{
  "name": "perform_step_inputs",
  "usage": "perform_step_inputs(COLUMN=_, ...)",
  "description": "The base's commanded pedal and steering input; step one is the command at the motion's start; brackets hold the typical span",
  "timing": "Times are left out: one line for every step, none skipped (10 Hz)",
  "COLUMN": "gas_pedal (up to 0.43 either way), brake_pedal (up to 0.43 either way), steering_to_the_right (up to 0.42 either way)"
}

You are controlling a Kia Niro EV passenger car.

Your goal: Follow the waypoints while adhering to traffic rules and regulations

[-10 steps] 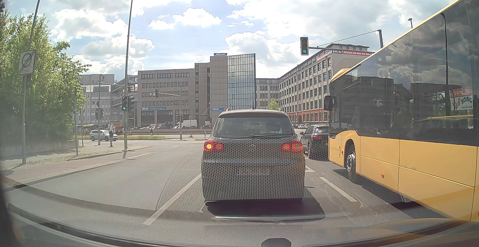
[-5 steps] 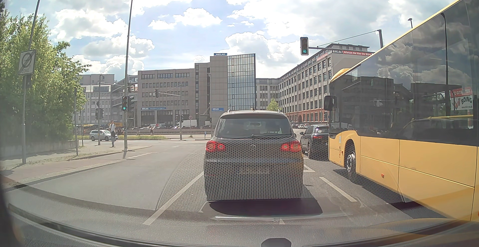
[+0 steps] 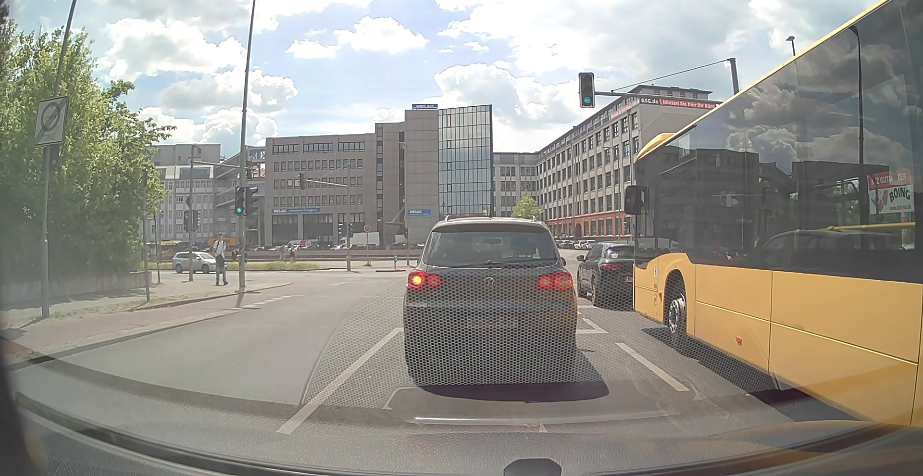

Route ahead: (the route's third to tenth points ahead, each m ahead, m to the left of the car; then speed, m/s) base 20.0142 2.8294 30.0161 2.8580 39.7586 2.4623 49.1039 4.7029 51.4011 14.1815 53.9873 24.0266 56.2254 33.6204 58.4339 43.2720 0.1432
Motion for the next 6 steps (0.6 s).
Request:
perform_step_inputs(gas_pedal=0.11, brake_pedal=0.018, steering_to_the_right=-0.001)
perform_step_inputs(gas_pedal=0.11, brake_pedal=0.024, steering_to_the_right=-0.001)
perform_step_inputs(gas_pedal=0.118, brake_pedal=0.018, steering_to_the_right=-0.001)
perform_step_inputs(gas_pedal=0.13, brake_pedal=0.018, steering_to_the_right=-0.001)
perform_step_inputs(gas_pedal=0.157, brake_pedal=0.018, steering_to_the_right=-0.001)
perform_step_inputs(gas_pedal=0.177, brake_pedal=0.018, steering_to_the_right=-0.001)
